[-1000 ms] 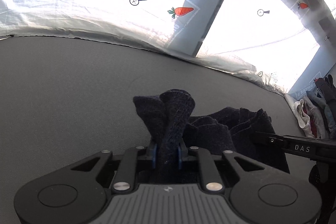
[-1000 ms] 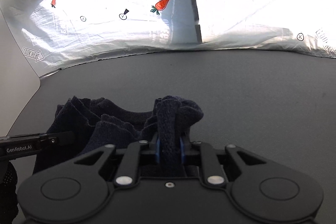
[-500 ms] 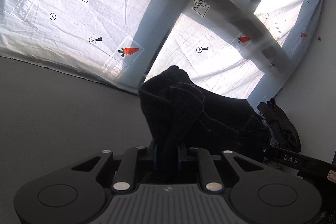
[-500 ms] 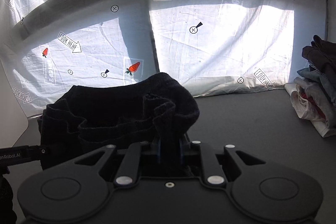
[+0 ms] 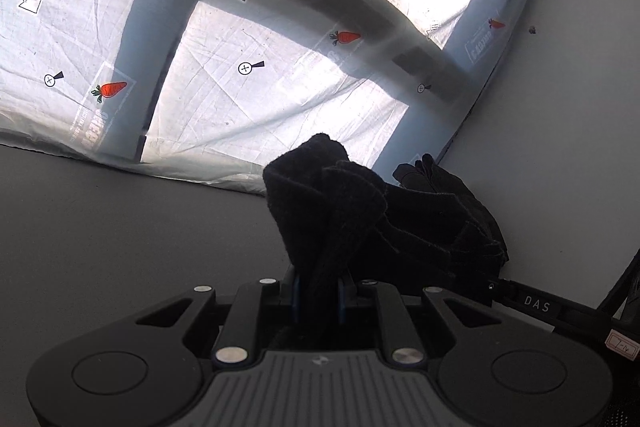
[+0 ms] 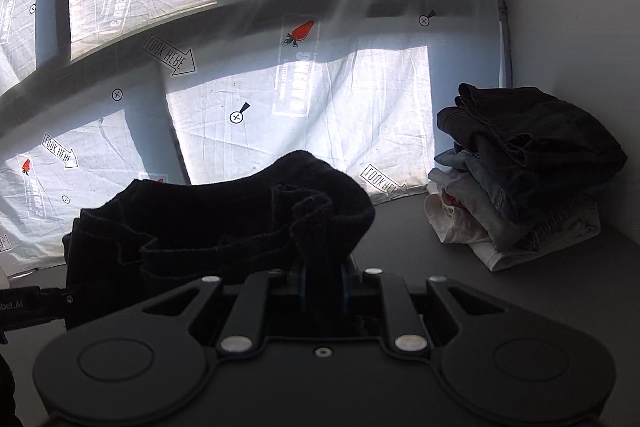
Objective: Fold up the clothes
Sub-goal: 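Carry the folded sweater with both grippers onto the clothes stack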
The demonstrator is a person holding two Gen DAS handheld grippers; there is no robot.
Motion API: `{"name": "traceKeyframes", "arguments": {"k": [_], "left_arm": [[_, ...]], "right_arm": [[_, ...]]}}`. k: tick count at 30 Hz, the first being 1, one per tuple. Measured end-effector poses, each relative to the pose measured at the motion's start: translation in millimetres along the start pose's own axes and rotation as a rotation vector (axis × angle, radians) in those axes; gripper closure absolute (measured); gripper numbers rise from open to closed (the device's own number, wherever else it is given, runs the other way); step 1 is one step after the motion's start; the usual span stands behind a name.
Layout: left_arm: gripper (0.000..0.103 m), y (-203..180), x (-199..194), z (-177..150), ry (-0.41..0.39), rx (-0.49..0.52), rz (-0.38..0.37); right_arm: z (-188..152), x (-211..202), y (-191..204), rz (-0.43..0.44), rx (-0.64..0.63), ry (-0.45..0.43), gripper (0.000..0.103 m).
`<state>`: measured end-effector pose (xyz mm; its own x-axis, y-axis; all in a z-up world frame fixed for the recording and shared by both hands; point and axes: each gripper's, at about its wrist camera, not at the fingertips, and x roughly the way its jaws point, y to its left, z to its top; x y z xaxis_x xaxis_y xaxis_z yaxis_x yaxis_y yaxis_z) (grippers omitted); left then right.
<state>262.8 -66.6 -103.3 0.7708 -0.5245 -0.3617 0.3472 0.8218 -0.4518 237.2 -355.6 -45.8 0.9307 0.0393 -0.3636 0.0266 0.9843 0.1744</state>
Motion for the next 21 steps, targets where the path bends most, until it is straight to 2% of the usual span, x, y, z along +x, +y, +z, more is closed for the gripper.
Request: {"name": "traceKeyframes", "arguments": {"k": [5,10,14,18,21], "left_arm": [[0.086,-93.3,47.0,-9.4,-0.040,0.010,-0.011],[0.086,-186.1,99.0,-2.5,-0.065,0.012,-0.091],[0.086,-265.9,151.5,18.3,-0.093,0.042,-0.182],[0.086,-317.5,196.5,43.0,-0.112,0.085,-0.277],[0.086,-343.3,230.7,63.9,-0.132,0.092,-0.328]], "right_arm": [[32.4,-11.7,-102.6,0.029,-0.054,-0.089,0.087],[86.8,-22.0,-194.7,-0.005,-0.127,-0.206,0.087],[134.0,-25.4,-253.9,-0.052,-0.157,-0.287,0.087],[176.3,-19.0,-306.2,-0.105,-0.139,-0.381,0.087],[203.8,1.1,-329.2,-0.147,-0.163,-0.437,0.087]]}}
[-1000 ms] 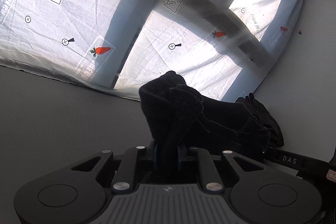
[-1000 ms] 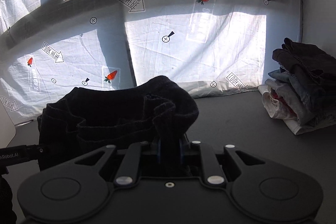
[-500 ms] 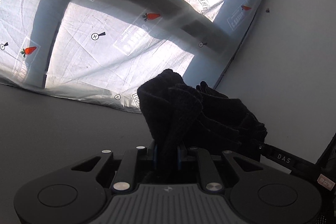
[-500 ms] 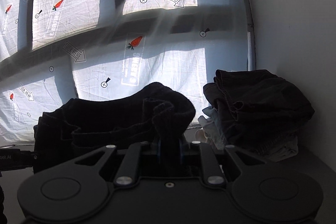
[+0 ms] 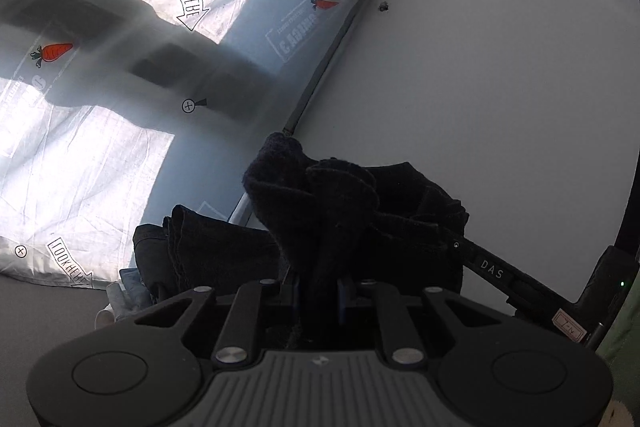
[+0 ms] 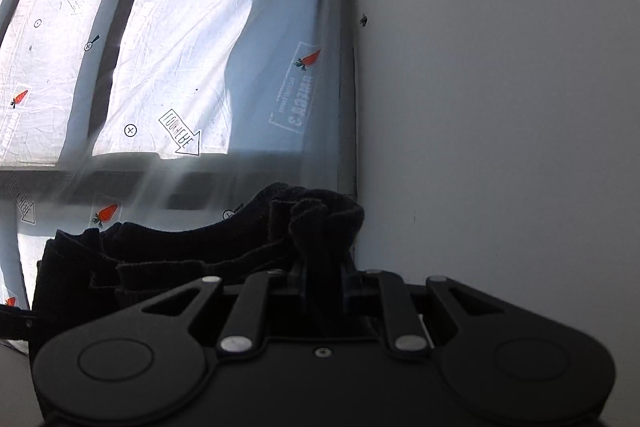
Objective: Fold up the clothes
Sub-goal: 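Carry the folded sweater with both grippers onto the clothes stack, then open both grippers to release the sweater on the stack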
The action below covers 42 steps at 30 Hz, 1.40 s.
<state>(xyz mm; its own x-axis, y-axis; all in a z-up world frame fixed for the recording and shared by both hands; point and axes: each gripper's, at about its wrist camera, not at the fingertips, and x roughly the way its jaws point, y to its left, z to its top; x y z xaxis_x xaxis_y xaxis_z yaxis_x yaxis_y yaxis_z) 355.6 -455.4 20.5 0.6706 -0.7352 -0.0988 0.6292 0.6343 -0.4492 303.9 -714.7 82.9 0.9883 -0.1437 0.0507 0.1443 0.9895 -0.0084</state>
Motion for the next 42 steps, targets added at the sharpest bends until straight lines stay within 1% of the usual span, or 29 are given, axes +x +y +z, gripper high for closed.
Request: {"name": "traceKeyframes", "arguments": {"k": [3,6,8,10,11,12,13,16,17,18,21,23,24,25,27,28,29,30,31,32,33,34,35,37,38,40,42], "left_arm": [[0.086,1.5,42.4,14.8,-0.015,-0.018,-0.024],[0.086,22.1,88.9,23.6,-0.015,-0.054,-0.028],[0.086,43.1,123.4,28.5,0.009,-0.069,0.017],[0.086,69.3,153.5,30.3,0.028,-0.086,0.064],[0.086,83.9,168.2,31.0,0.038,-0.094,0.093],[0.086,97.0,180.1,29.3,0.047,-0.102,0.127],[0.086,110.3,191.8,27.4,0.057,-0.112,0.159],[0.085,155.7,221.1,13.2,0.112,-0.214,0.218],[0.085,171.1,230.0,5.9,0.131,-0.253,0.229],[0.084,180.4,235.5,-0.8,0.139,-0.271,0.229],[0.083,195.4,246.2,-14.6,0.127,-0.307,0.205],[0.082,196.8,250.5,-16.9,0.120,-0.311,0.198],[0.081,195.7,251.4,-16.7,0.118,-0.316,0.196],[0.080,194.6,252.1,-16.3,0.116,-0.319,0.194],[0.079,190.9,250.3,-13.1,0.123,-0.300,0.202],[0.078,187.4,247.7,-10.8,0.130,-0.280,0.212],[0.076,183.6,244.9,-8.0,0.134,-0.260,0.227],[0.071,179.7,240.4,-5.2,0.135,-0.243,0.244],[0.068,175.0,234.0,-1.1,0.137,-0.227,0.260],[0.064,170.4,226.9,3.8,0.134,-0.215,0.284],[0.054,165.7,218.5,8.8,0.120,-0.202,0.306],[0.040,159.9,206.8,14.2,0.089,-0.185,0.320],[0.034,154.7,193.7,19.6,0.055,-0.172,0.320],[0.017,144.3,167.1,29.3,-0.001,-0.148,0.318],[0.014,136.6,151.4,34.0,-0.023,-0.130,0.331],[0.002,120.5,121.8,41.8,-0.064,-0.097,0.357],[0.000,101.6,89.1,46.1,-0.107,-0.061,0.373]], "right_arm": [[6.2,42.8,-18.0,-0.009,0.009,-0.026,0.087],[1.5,90.0,-30.6,-0.005,0.008,-0.017,0.087],[-10.2,133.6,-44.5,0.023,0.041,0.025,0.087],[-29.3,185.4,-57.5,0.075,0.111,0.116,0.086],[-41.3,209.7,-60.4,0.092,0.130,0.158,0.086],[-55.7,235.6,-59.6,0.098,0.120,0.199,0.086],[-68.8,257.4,-55.1,0.095,0.090,0.250,0.087],[-107.8,318.2,-38.7,0.094,0.002,0.416,0.087],[-115.8,331.3,-31.7,0.083,-0.051,0.446,0.086],[-123.2,343.6,-24.6,0.070,-0.107,0.473,0.086],[-133.0,367.2,-18.5,0.045,-0.187,0.527,0.084],[-138.5,376.7,-19.3,0.030,-0.200,0.560,0.082],[-138.2,378.7,-20.0,0.017,-0.203,0.566,0.079],[-137.6,375.3,-20.6,0.002,-0.205,0.564,0.076],[-135.2,367.6,-19.6,-0.022,-0.214,0.551,0.068],[-132.3,363.2,-17.6,-0.029,-0.222,0.543,0.067],[-129.2,358.8,-15.6,-0.037,-0.229,0.535,0.062],[-126.1,354.3,-13.6,-0.044,-0.237,0.527,0.052],[-121.4,350.2,-12.4,-0.063,-0.240,0.525,0.045],[-116.7,346.1,-11.3,-0.083,-0.243,0.524,0.032],[-109.1,344.7,-11.3,-0.106,-0.244,0.521,0.020],[-102.7,338.6,-11.2,-0.110,-0.242,0.507,0.015],[-96.4,331.8,-11.2,-0.112,-0.239,0.491,0.008],[-80.2,309.8,-7.5,-0.110,-0.229,0.439,0.005],[-73.1,296.9,-4.0,-0.116,-0.226,0.414,0.002],[-61.4,268.1,2.2,-0.125,-0.216,0.364,0.001],[-51.2,235.2,7.9,-0.126,-0.193,0.317,0.000]]}}
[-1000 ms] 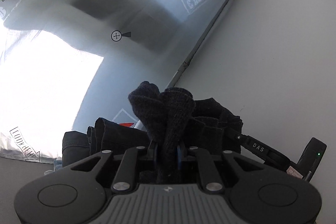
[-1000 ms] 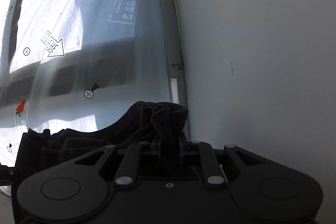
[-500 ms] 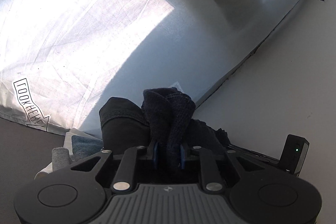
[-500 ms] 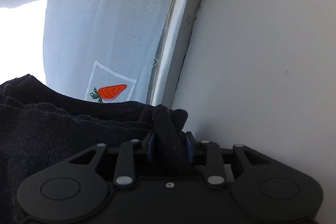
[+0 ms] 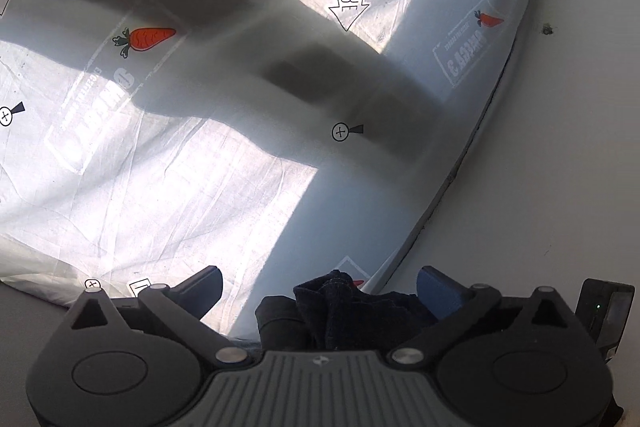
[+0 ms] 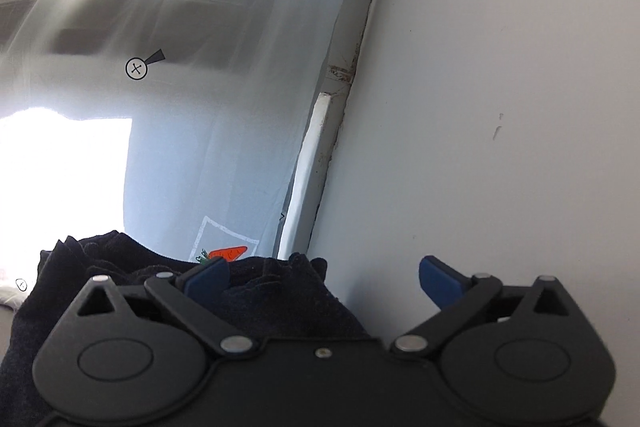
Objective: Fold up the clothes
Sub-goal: 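Open both grippers to release the sweater on the stack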
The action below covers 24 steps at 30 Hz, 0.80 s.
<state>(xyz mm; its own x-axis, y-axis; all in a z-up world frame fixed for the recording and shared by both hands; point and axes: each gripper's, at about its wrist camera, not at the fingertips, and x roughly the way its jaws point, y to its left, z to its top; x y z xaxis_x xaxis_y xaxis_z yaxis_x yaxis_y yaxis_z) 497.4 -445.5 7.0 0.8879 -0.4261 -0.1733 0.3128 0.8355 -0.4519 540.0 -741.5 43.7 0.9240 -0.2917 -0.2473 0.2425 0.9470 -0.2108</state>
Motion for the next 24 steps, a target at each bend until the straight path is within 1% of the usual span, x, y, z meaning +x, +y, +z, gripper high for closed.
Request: {"name": "traceKeyframes", "arguments": {"k": [3,6,8,9,11,12,14,16,17,19,20,23,24], "left_arm": [[0.000,-10.1,-51.7,5.8,-0.060,0.054,0.022],[0.000,-26.0,-91.9,7.6,-0.110,0.129,0.097],[0.000,-30.5,-120.5,1.6,-0.125,0.144,0.145],[0.000,-30.3,-132.6,-1.1,-0.124,0.137,0.157],[0.000,-30.1,-157.2,-6.9,-0.125,0.125,0.183],[0.000,-30.3,-172.2,-11.3,-0.145,0.132,0.206],[0.000,-30.7,-201.8,-19.9,-0.185,0.148,0.252],[0.000,-29.1,-229.3,-23.2,-0.195,0.180,0.288],[0.000,-27.0,-243.8,-23.7,-0.192,0.195,0.302],[0.000,-18.2,-270.0,-20.2,-0.147,0.218,0.324],[0.000,-13.3,-283.3,-18.5,-0.127,0.229,0.336],[0.000,14.2,-325.7,-12.3,-0.105,0.235,0.362],[0.000,23.4,-339.8,-10.3,-0.098,0.237,0.371]], "right_arm": [[-0.6,-49.4,1.4,0.014,0.072,-0.061,0.000],[-8.5,-105.5,9.1,0.038,0.181,-0.165,0.000],[-14.6,-137.3,18.6,0.095,0.209,-0.180,0.000],[-17.7,-153.1,23.4,0.124,0.222,-0.186,0.000],[-24.7,-181.5,38.5,0.189,0.180,-0.182,0.000],[-27.0,-189.8,48.7,0.209,0.155,-0.178,0.000],[-35.9,-215.5,67.6,0.230,0.107,-0.162,0.000],[-41.3,-242.2,84.5,0.263,0.107,-0.148,0.000],[-43.3,-255.3,91.7,0.285,0.129,-0.130,0.000],[-45.0,-274.5,105.1,0.344,0.175,-0.086,0.000],[-46.0,-288.1,117.5,0.368,0.168,-0.074,0.000],[-49.3,-330.3,156.5,0.437,0.138,-0.043,0.000],[-51.5,-347.7,170.7,0.446,0.132,-0.040,0.000]]}}
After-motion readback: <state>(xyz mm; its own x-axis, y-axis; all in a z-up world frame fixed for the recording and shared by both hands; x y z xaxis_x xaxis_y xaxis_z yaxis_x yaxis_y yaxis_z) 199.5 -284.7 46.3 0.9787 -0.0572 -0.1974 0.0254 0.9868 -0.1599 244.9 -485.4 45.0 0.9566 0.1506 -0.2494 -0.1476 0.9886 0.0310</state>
